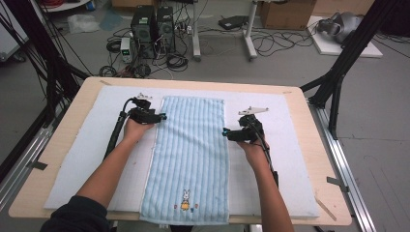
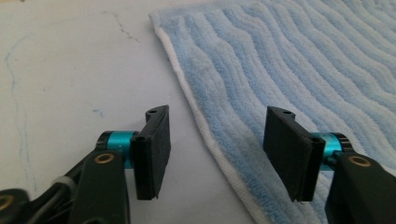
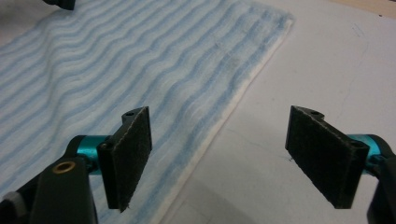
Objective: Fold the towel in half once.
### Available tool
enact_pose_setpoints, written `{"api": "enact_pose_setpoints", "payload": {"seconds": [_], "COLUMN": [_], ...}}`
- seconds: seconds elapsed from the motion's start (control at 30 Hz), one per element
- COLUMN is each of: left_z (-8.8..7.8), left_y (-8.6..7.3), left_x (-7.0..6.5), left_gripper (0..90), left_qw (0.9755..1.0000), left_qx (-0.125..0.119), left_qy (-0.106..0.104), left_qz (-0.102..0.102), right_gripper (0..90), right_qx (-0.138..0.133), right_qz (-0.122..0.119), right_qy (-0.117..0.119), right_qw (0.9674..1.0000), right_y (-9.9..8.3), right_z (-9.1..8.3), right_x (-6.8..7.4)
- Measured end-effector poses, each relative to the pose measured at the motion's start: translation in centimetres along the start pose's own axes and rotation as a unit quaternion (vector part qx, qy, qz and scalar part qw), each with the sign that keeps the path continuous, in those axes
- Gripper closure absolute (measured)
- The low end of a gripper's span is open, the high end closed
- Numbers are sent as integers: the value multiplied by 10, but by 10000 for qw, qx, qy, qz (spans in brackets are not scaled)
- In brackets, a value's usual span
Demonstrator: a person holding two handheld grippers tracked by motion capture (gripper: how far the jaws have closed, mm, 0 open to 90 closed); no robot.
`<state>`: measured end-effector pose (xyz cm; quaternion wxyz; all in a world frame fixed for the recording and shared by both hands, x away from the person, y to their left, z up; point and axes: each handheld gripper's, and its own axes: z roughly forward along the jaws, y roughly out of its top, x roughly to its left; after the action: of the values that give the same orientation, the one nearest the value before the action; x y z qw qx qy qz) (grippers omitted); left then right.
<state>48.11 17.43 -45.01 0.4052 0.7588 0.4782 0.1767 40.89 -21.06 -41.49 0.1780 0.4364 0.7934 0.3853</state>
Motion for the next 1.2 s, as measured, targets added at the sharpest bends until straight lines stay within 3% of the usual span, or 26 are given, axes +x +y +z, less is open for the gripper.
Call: {"api": "enact_pose_setpoints", "payload": {"seconds": [0.1, 0.17, 0.27, 0.37, 0.5, 0.53, 0.6, 0.63, 0.73, 0.87, 1.0, 1.07, 1.2], "left_z": [0, 0, 0, 0, 1, 1, 1, 1, 0, 1, -1, -3, -11], "left_y": [0, 0, -1, 0, -1, -1, -1, -1, -1, 1, 2, 3, 3], "left_x": [-1, 1, 2, -1, -5, -6, -5, -4, 1, 5, 9, 11, 13], "left_gripper": [489, 538, 619, 691, 844, 857, 866, 869, 871, 873, 873, 872, 872], "left_qw": [9998, 9999, 10000, 9999, 9995, 9993, 9993, 9994, 9994, 9983, 9958, 9951, 9927], "left_qx": [-6, -28, -62, -59, -35, -36, -38, -51, -154, -345, -536, -567, -607], "left_qy": [100, 120, 15, -48, -124, -130, -184, -209, -295, -320, -442, -544, -798], "left_qz": [163, 99, 8, 133, 303, 339, 332, 273, -35, -338, -602, -599, -665], "right_gripper": [285, 320, 360, 400, 437, 455, 500, 564, 848, 860, 864, 863, 863], "right_qx": [151, 208, 292, 482, 517, 578, 663, 643, 587, 481, 85, -32, 60], "right_qz": [44, 117, 169, 83, 254, 329, 257, 189, 185, 140, 243, 313, 256], "right_qy": [-41, -61, -99, -200, -355, -324, -323, -392, -311, -439, -552, -453, -353], "right_qw": [9999, 9997, 9994, 9986, 9977, 9973, 9969, 9970, 9976, 9978, 9981, 9985, 9990], "right_y": [9, 16, 25, 31, 29, 27, 25, 25, 26, 27, 29, 30, 29], "right_z": [10, 17, 30, 44, 57, 61, 67, 68, 68, 70, 65, 63, 60], "right_x": [-5, -8, -8, -2, -3, -4, -4, -2, -1, -2, -3, -4, -3]}}
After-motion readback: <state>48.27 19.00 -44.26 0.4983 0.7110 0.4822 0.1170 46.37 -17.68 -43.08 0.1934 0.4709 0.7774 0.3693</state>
